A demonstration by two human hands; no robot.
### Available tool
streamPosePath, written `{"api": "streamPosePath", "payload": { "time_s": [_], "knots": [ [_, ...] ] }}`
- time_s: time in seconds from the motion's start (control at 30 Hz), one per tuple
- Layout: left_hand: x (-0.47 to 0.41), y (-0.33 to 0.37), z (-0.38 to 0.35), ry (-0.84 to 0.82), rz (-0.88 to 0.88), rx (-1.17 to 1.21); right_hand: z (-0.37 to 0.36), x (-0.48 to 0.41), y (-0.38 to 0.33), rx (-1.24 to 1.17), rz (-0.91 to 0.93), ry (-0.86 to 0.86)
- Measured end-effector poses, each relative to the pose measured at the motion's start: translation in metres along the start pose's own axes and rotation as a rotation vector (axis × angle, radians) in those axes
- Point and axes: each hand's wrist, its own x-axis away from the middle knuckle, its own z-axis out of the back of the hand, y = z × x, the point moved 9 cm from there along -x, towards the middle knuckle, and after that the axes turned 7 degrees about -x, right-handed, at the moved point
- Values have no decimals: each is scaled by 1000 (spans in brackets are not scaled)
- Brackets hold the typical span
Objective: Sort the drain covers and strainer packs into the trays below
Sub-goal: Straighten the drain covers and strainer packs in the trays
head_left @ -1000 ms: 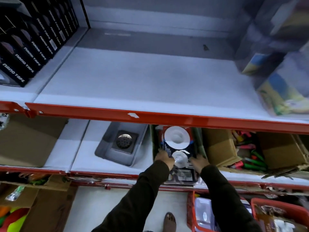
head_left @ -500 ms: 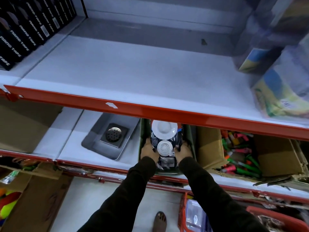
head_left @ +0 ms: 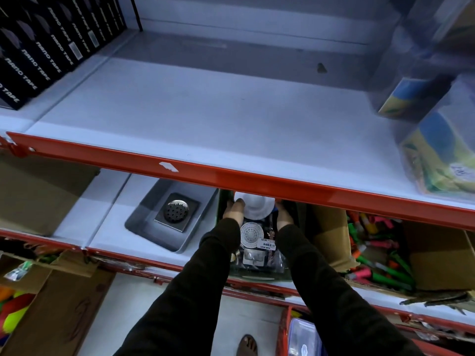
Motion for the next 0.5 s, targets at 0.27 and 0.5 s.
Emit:
{"api": "streamPosePath", "payload": {
  "time_s": [0.27,0.5],
  "knots": [
    [20,-12,13,38,-127,46,12,13,4,88,57,27],
    [79,-13,58,248,-548,-399,26,60,-3,525,436,86]
  ]
}}
